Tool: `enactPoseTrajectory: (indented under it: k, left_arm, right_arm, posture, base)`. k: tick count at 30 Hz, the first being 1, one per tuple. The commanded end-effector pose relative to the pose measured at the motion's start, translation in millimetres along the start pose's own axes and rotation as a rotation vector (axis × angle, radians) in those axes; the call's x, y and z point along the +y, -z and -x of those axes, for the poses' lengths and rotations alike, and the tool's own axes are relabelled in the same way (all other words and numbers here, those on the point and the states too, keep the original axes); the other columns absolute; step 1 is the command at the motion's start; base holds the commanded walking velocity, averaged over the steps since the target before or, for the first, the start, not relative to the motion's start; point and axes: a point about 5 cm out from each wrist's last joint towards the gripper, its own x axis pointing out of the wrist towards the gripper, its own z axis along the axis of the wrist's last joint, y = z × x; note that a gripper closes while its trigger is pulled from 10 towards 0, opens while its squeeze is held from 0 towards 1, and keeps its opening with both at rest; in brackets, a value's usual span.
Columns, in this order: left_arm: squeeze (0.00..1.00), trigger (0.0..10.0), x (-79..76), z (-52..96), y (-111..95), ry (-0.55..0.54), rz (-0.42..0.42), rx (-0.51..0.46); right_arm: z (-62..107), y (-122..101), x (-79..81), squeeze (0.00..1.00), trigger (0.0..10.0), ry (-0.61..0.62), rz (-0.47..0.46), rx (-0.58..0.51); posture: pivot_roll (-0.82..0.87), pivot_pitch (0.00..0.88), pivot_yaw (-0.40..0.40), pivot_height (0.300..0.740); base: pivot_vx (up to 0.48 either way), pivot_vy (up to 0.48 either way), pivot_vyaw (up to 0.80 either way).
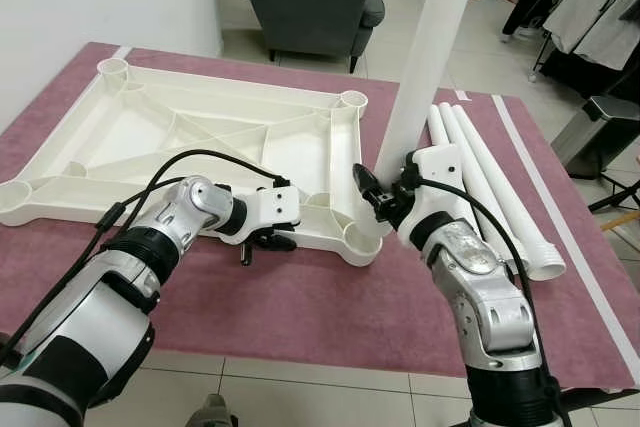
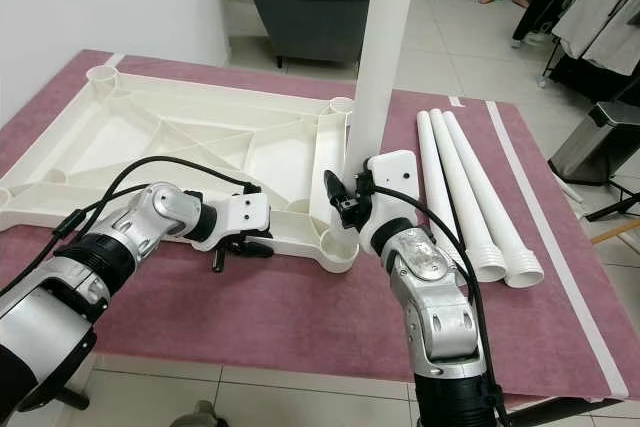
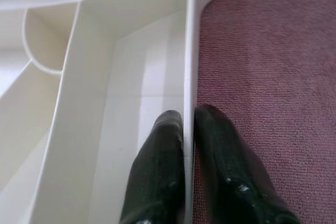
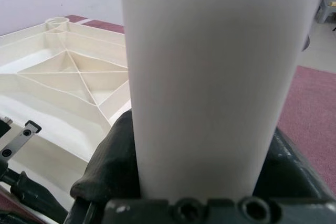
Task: Building children table
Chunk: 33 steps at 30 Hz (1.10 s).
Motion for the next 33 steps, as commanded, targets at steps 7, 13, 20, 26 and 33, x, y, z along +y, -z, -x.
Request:
enactPoseTrajectory:
  k: [7,13,20,26,33]
  left_arm:
    - [0.00,0.0,1.0,4.7,9.4,-0.054,0.033,0.005]
    - [0.00,0.0,1.4,28.2,19.7,-0.083,0.068,-0.036]
    - [0.00,0.0,-6.8,53.6,25.7,-0.084,0.017,-0.062]
    - [0.00,10.0,-14.3,60.6,22.5,-0.112,0.041,-0.110]
    - [0.00,10.0,-32.9,24.5,17.3,-0.109,0.131,-0.176]
  right_arm:
    - [2.9,-1.0,1.4,0.00,10.0,0.006,-0.008,-0.006]
    - [8.9,2.6,7.9,0.00,10.0,-0.007,-0.026,-0.006]
    - [12.1,4.0,11.0,0.00,10.0,-0.015,-0.031,-0.006]
    - [7.3,1.3,14.8,0.00,10.0,-0.038,-0.041,-0.028]
    - [1.6,-7.0,32.1,0.00,10.0,-0.126,-0.087,-0.123]
  posture:
    - [0.05,0.008,-0.015,0.740]
    - [0.06,0.014,-0.004,0.740]
    - [0.06,0.017,-0.007,0.740]
    - [0.09,0.017,-0.021,0.740]
    - [0.08,0.010,-0.022,0.740]
  base:
    - [0.000,0.000,0.00]
    - [0.000,0.000,0.00]
    - [0.000,0.000,0.00]
    - [0.000,0.000,0.00]
    - [0.000,0.000,0.00]
